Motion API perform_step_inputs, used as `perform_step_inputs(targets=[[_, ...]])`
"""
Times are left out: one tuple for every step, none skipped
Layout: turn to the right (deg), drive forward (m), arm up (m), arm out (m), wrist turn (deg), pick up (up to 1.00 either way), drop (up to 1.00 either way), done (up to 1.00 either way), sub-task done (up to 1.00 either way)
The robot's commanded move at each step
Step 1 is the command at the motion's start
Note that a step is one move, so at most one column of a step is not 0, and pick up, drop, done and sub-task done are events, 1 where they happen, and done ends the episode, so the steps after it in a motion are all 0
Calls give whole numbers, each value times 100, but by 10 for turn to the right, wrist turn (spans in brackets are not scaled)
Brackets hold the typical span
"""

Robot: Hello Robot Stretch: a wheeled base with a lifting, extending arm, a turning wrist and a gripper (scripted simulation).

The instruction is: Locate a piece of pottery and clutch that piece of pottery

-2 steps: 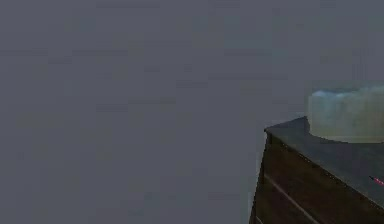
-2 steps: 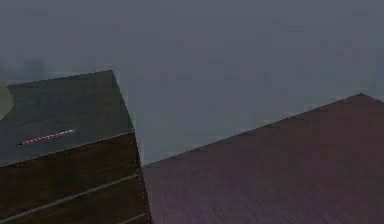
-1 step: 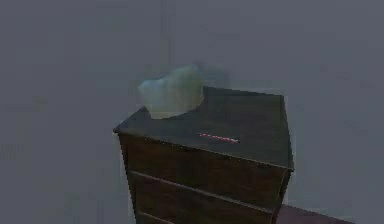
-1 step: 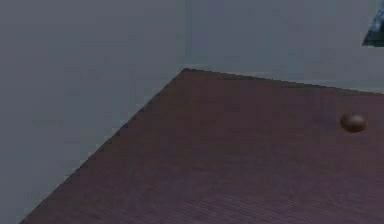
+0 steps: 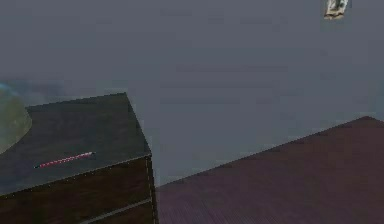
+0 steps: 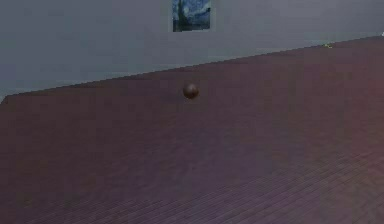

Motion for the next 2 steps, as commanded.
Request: perform_step_inputs(targets=[[60,0,0,0,0,0,0,0,0],[0,70,0,0,0,0,0,0,0]])
